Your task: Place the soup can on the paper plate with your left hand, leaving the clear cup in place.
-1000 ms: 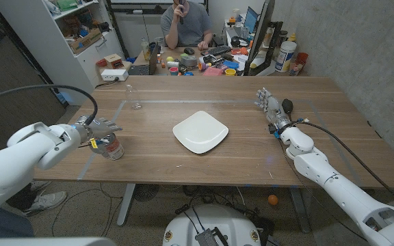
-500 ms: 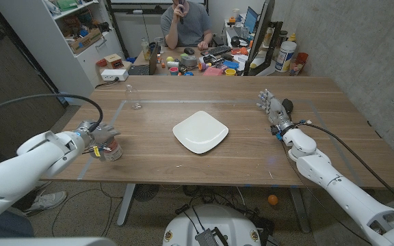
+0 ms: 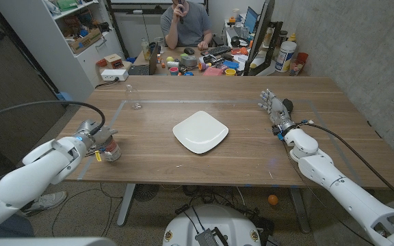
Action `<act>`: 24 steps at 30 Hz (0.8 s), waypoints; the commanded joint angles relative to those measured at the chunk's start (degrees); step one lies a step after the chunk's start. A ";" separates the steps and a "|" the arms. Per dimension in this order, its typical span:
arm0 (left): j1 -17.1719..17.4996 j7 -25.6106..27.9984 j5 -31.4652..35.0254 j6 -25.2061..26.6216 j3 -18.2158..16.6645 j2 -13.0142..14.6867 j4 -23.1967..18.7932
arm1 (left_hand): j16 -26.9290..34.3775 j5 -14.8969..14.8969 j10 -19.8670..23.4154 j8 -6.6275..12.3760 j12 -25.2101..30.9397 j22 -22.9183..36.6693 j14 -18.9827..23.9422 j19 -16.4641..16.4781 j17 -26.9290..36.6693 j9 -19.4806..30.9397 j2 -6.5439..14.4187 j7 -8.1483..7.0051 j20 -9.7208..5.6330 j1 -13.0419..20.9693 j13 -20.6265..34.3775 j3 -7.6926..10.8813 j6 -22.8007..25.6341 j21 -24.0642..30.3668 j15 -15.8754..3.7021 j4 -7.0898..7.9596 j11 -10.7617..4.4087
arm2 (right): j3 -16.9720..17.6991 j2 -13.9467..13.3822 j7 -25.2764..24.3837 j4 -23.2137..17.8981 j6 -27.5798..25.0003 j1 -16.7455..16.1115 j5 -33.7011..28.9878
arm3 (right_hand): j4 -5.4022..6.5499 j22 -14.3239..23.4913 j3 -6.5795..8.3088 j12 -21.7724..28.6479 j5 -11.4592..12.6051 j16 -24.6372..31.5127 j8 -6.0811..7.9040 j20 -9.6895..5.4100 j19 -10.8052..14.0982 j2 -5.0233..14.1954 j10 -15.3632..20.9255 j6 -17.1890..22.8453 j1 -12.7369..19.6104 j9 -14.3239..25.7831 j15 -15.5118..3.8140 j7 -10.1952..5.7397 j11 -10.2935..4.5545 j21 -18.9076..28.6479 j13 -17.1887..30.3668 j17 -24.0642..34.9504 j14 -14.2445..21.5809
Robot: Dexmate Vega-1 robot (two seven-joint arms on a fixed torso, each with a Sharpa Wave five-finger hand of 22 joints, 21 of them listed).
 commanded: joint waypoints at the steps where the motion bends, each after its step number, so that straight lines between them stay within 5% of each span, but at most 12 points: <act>1: -3.02 1.72 -5.74 4.88 4.18 -0.23 4.01 | -0.50 -0.02 2.55 0.69 0.66 -0.44 2.75 5.08 -0.01 0.17 -1.14 -0.09 -3.19 0.96 0.04 -1.51 2.31 1.82 -8.10 0.14 2.47 | 0.39 -0.21 -0.68 -0.66 0.16 -0.32 -0.24 | 0.17 0.28 -0.12 0.29 0.57 -0.02 0.52 -0.88 0.12 3.30 0.44 0.01 -0.60 0.31 0.51 0.27 0.12 -0.09 0.18 0.12 0.17; 3: -4.11 1.71 -7.42 5.98 5.72 -0.02 5.21 | -1.16 -0.48 5.04 1.96 1.07 -0.82 3.48 6.77 -0.33 0.12 -1.44 1.30 -3.22 0.54 -0.28 -2.35 6.11 1.98 -7.85 0.76 3.86 | 0.47 -0.44 -1.05 -1.05 -0.03 -0.40 -0.47 | 0.15 0.28 -0.10 0.30 0.57 -0.01 0.51 -0.78 0.17 3.27 0.47 0.00 -0.57 0.31 0.57 0.25 0.06 -0.10 0.18 0.10 0.26; 4: -4.40 2.35 -8.20 6.38 6.36 0.25 5.80 | -1.60 -0.73 7.05 2.46 1.38 -0.98 3.73 7.61 -0.52 0.04 -1.49 3.97 -3.10 0.62 -0.48 -2.71 7.79 1.92 -7.95 0.96 4.41 | 0.50 -0.56 -1.19 -1.23 -0.16 -0.41 -0.56 | 0.17 0.29 -0.11 0.32 0.57 0.04 0.51 -0.80 0.17 3.27 0.53 0.00 -0.59 0.31 0.55 0.25 0.14 -0.12 0.18 0.10 0.39; 5: -4.49 3.37 -8.78 6.78 6.91 0.60 6.34 | -1.57 -1.06 12.39 3.93 2.32 -1.09 5.85 8.97 -0.82 -0.20 -1.25 8.74 -3.01 1.24 -0.73 -3.10 12.51 1.71 -8.47 1.17 4.55 | 0.53 -0.64 -1.39 -1.41 -0.30 -0.43 -0.67 | 0.18 0.28 -0.10 0.36 0.58 0.06 0.49 -0.79 0.19 3.27 0.61 -0.03 -0.59 0.31 0.58 0.22 0.10 -0.13 0.18 0.10 0.46; 8: -4.52 6.20 -10.84 7.89 7.91 1.74 7.37 | 0.13 -1.42 25.58 6.86 3.99 -1.10 15.90 14.14 -1.14 -0.56 1.22 12.84 -4.33 5.10 -1.11 -2.47 23.13 1.76 -10.08 0.97 1.83 | 0.52 -0.82 -1.63 -1.67 -0.70 -0.35 -0.85 | 0.19 0.28 -0.06 0.43 0.58 0.05 0.49 -0.73 0.26 3.26 0.81 -0.04 -0.59 0.31 0.65 0.24 0.25 -0.16 0.18 0.08 0.55; 12: -4.64 8.59 -12.54 9.53 9.37 3.71 8.08 | -0.02 -1.75 34.83 10.34 4.35 -0.87 23.72 15.19 -1.41 -0.38 4.62 14.54 -4.80 10.72 -0.96 -0.50 35.04 0.98 -10.36 0.20 -0.09 | 0.32 -0.69 -1.43 -1.01 -0.66 0.16 -1.10 | 0.16 0.29 -0.01 0.44 0.60 0.04 0.48 -0.69 0.32 3.23 0.84 -0.05 -0.53 0.32 0.69 0.23 0.21 -0.19 0.19 0.04 0.63; 15: -5.06 9.00 -14.57 10.70 10.47 4.87 8.24 | -1.13 -2.42 38.32 13.20 3.21 -0.63 28.08 14.85 -1.54 -0.44 6.63 13.46 -4.89 13.35 -0.87 0.56 44.99 0.58 -10.32 0.20 -1.57 | 0.21 -0.45 -1.18 -0.27 -0.24 0.51 -1.24 | 0.17 0.29 0.01 0.44 0.61 0.02 0.47 -0.74 0.30 3.22 0.87 -0.09 -0.53 0.32 0.65 0.17 0.23 -0.24 0.19 0.03 0.66; 21: -6.59 9.66 -19.09 13.25 12.88 6.69 8.86 | -2.38 -3.60 42.71 12.49 2.94 -0.41 30.84 16.20 -1.64 -1.86 6.16 16.95 -4.74 15.39 -1.27 0.61 51.76 1.33 -10.44 -0.27 0.50 | 0.09 -0.40 -1.21 0.32 0.16 0.86 -1.73 | 0.16 0.29 0.08 0.41 0.62 0.01 0.46 -0.75 0.39 3.21 0.81 -0.11 -0.49 0.32 0.75 0.18 0.19 -0.31 0.19 0.01 0.79; 24: -7.32 10.35 -20.93 14.64 14.18 7.61 9.16 | -2.41 -4.49 46.81 11.28 3.00 -0.38 34.18 17.28 -1.53 -2.12 6.98 17.07 -4.47 16.24 -1.37 0.82 55.55 1.94 -10.36 0.09 0.71 | 0.05 -0.49 -1.37 0.29 -0.02 0.92 -1.91 | 0.17 0.29 0.12 0.40 0.63 0.01 0.46 -0.75 0.39 3.22 0.81 -0.11 -0.48 0.32 0.70 0.20 0.19 -0.36 0.19 0.00 0.87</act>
